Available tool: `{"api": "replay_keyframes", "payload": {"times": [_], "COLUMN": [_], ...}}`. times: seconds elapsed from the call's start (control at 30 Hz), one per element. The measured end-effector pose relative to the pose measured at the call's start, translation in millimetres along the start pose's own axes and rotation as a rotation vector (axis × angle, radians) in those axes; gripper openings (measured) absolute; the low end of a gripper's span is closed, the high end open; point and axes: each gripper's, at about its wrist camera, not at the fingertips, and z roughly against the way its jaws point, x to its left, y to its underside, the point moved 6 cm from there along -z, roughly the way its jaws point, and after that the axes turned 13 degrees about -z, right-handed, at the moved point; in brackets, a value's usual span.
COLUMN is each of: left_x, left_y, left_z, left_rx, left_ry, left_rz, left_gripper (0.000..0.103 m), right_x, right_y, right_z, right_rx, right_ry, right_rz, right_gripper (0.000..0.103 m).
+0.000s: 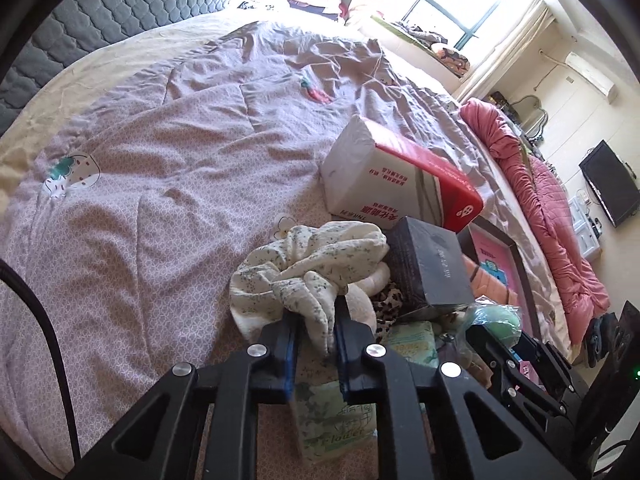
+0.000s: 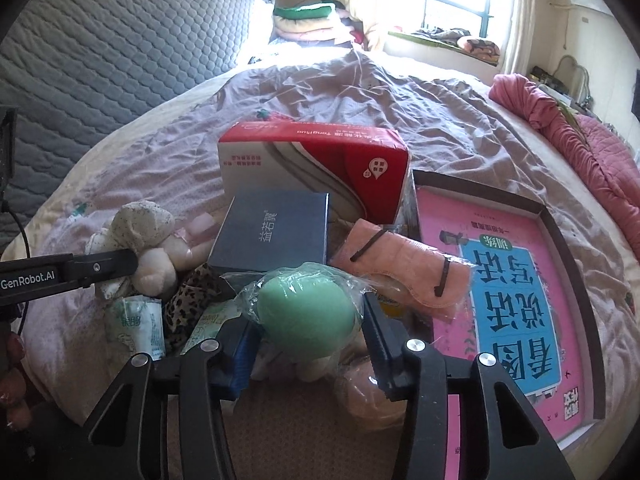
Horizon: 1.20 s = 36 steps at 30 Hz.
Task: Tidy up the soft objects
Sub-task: 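Grasp the cream floral scrunchie with left gripper while right grasps the bagged green ball, then carry scrunchie onto the pink tray and open left gripper while right carries green ball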
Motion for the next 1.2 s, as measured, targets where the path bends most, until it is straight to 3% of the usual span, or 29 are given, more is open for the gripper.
{"api": "replay_keyframes", "payload": {"times": [0.3, 0.6, 1.0, 1.2], "left_x": [-15.3, -75.7, -179.1, -226.8], "left_y": [-7.0, -15.9, -3.9, 14.2], "left_z": [29.1, 53.4, 37.4, 17.7], "left_rx": [-0.064, -0.090, -0.023, 0.044], "left_ry": [0.004, 0.061, 0.138, 0.164], "left_rz": [-0.030, -0.146, -0.333, -0.436], "left_gripper": [0.014, 0.014, 0.014, 0.014], "right_x": [-4.0, -30.3, -131.5, -187.1], "right_y": [-11.1, -22.7, -29.6, -17.0], "right_z": [26.2, 63.6, 111.1, 115.0], "right_rx": [-0.061, -0.115, -0.201, -0.184], "right_ry": [-0.074, -0.097, 0.009, 0.082], "right_rz": [-0.046, -0.128, -0.307, -0.401], "right_gripper": [0.048, 0.048, 0.048, 0.048]}}
